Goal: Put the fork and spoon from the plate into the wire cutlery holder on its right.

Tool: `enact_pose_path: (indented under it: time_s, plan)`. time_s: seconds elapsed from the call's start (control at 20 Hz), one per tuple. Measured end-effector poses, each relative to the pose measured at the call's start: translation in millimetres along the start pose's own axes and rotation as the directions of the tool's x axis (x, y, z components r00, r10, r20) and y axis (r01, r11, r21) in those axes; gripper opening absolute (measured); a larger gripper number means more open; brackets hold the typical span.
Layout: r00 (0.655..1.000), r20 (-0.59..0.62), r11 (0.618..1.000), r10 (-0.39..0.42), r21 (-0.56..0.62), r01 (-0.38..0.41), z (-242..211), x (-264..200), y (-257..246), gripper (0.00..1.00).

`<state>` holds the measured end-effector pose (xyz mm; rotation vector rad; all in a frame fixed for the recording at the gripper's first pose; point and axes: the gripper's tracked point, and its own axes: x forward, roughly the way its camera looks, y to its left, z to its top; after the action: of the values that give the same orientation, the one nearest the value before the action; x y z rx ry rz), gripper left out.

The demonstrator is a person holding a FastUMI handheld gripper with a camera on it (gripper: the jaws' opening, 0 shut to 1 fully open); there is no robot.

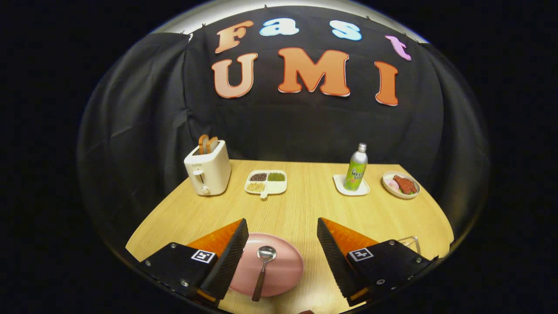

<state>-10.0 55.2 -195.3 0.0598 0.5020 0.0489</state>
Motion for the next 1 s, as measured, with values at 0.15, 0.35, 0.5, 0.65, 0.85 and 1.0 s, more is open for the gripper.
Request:
enact_pose_path:
  time_s: [0.15,0.35,0.5,0.65,0.85,1.0]
  plan:
    - [0.996,-0.094,1.000,0.003,0.017,-0.001,-35.2,8.5,4.6,0.94]
    - [0.973,-0.230,0.999,0.035,0.016,-0.032,-75.5,10.7,16.6,0.82]
    - [0.958,-0.285,0.999,0.027,-0.015,-0.033,-91.2,17.7,18.3,0.74]
    - [0.927,-0.373,0.999,0.024,-0.033,-0.039,-111.5,22.4,20.0,0.68]
    - [0.893,-0.449,0.996,0.014,-0.077,-0.054,-130.3,30.7,23.9,0.61]
    - [0.863,-0.505,0.995,0.016,-0.076,-0.062,-141.0,35.1,26.5,0.51]
